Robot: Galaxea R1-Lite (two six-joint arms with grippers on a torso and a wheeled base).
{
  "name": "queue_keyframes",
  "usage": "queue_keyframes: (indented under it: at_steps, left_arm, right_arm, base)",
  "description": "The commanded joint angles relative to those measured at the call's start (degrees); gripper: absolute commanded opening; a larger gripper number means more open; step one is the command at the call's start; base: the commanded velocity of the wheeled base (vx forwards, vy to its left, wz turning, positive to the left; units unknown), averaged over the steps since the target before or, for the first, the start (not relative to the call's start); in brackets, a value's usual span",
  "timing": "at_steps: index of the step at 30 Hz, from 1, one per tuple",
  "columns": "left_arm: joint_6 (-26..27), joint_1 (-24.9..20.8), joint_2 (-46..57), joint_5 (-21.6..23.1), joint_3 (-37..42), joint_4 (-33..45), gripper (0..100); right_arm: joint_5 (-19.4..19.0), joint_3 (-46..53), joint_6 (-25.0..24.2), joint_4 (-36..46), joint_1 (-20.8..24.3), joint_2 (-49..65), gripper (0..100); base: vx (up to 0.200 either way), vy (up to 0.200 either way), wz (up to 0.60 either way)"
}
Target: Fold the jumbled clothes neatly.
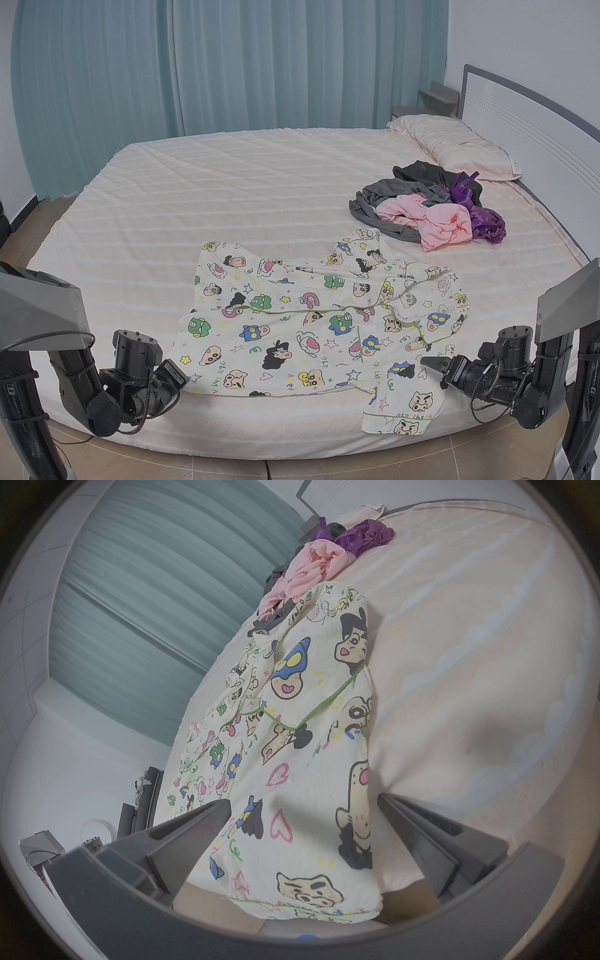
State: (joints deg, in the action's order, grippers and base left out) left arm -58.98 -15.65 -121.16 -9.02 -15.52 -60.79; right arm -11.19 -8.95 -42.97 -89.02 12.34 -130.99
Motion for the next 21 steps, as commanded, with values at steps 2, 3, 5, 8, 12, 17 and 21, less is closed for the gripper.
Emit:
queue_keyframes:
  at_steps: [2,3,5,8,12,17,21]
  left_arm:
    - [0.1,-0.3,2.9,0.0,1.2,0.1,0]
    - [0.1,-0.4,3.2,0.0,1.3,0.1,0]
    - [0.1,-0.6,3.8,0.0,1.4,0.1,0]
    - [0.1,-0.7,4.4,0.0,2.0,0.1,0]
    - [0.1,-0.7,4.9,-0.1,2.4,0.1,0]
    - [0.3,-0.9,5.9,-0.1,2.5,0.1,0]
    - [0.3,-0.9,6.3,-0.1,2.5,0.2,0]
  right_arm:
    - [-0.7,3.9,0.4,-0.3,0.3,2.8,100]
    - [-0.6,4.3,0.5,-0.3,0.2,3.1,100]
    - [-0.4,4.1,0.6,-0.4,-0.2,3.4,100]
    - [-0.5,4.0,0.8,-0.3,-1.2,4.9,100]
    - [-0.5,2.1,1.9,0.2,-1.4,4.2,100]
    - [-0.5,-0.6,2.5,0.2,-1.0,0.4,100]
    - [-0.5,-2.5,2.9,0.2,-1.0,-1.5,0]
  base:
    - [0.000,0.000,0.00]
    - [0.000,0.000,0.00]
    - [0.000,0.000,0.00]
    - [0.000,0.000,0.00]
    - [0.000,0.000,0.00]
    - [0.000,0.000,0.00]
    - [0.000,0.000,0.00]
